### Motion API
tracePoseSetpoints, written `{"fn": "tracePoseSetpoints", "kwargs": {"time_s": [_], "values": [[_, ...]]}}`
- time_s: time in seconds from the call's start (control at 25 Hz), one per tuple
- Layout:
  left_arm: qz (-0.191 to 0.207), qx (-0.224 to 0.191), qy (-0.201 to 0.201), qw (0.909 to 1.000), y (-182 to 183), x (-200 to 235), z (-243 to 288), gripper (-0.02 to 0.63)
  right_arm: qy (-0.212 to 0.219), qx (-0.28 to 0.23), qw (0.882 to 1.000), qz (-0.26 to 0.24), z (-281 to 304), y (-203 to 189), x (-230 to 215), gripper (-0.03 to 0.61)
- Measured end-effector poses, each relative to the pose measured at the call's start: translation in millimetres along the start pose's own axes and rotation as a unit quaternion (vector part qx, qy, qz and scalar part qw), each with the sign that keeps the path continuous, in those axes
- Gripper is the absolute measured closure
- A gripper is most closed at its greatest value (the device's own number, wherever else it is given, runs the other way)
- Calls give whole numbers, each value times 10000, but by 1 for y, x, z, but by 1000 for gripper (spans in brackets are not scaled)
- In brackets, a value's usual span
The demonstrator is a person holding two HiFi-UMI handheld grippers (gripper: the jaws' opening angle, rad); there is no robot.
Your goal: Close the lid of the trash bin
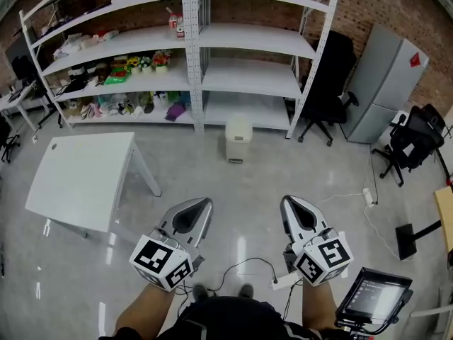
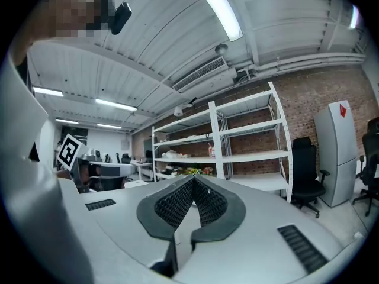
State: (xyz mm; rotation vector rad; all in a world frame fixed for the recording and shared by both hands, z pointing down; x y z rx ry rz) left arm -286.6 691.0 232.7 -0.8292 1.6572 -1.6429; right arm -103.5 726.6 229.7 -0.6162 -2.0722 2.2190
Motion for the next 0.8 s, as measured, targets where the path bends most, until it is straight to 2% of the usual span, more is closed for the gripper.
{"fn": "tracePoseSetpoints", "kwargs": {"time_s": [0.12, 0.48, 0.8], "values": [[-87, -11, -58, 9999, -2, 6, -10, 623, -49, -24, 9999, -97, 1, 1, 17, 571], [-131, -8, -288, 9995, -6, 0, -20, 623, -269, -131, 9995, -111, -7, 0, 28, 571], [-98, -51, -227, 9997, 0, -8, -16, 623, -324, -165, 9991, -214, -16, 12, 23, 571]]}}
Point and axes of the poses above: the fingertips, and each gripper's own axes: z forward along the fingers, x to its left, y out of its top, the point moved 2 cm from there along -z, backward along the fingers, and after that the axes turned 11 degrees about z, right-handed, at the moved point
